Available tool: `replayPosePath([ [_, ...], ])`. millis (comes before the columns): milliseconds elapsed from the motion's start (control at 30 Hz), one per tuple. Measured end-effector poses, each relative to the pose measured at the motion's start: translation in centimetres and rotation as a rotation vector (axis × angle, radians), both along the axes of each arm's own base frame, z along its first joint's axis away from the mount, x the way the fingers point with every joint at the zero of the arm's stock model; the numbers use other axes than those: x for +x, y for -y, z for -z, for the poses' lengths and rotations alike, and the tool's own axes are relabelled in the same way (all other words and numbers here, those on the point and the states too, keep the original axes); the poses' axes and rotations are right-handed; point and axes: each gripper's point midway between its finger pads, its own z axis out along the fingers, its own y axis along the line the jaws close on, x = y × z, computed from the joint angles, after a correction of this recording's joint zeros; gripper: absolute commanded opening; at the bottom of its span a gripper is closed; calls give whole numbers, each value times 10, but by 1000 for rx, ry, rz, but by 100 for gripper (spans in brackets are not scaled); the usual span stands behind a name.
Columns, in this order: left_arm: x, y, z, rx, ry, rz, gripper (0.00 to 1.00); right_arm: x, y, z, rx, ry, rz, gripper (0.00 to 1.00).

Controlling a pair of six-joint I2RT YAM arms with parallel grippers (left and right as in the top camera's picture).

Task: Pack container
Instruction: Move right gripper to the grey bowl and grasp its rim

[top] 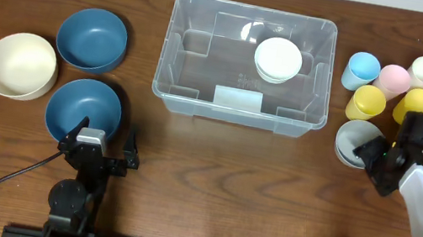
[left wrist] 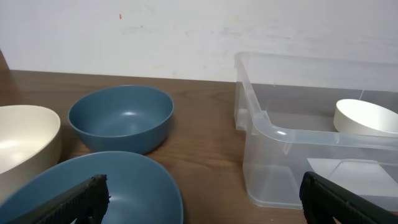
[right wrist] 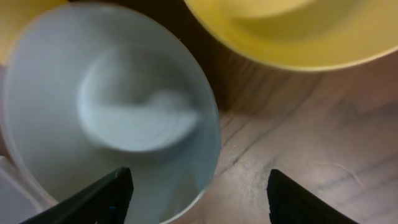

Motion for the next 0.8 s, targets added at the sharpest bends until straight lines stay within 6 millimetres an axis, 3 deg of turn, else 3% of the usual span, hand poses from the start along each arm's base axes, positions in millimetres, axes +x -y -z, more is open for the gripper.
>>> replayPosePath([
  [233,0,0,0,0,0,0,98,-7,-4,20,13,3,1,34],
  [400,0,0,0,0,0,0,98,-12,-4,27,11,-4,7,6],
  [467,0,0,0,0,0,0,98,-14,-5,29,14,-8,8,1],
  [800,0,0,0,0,0,0,98,-21,-8,27,23,-28,7,1],
])
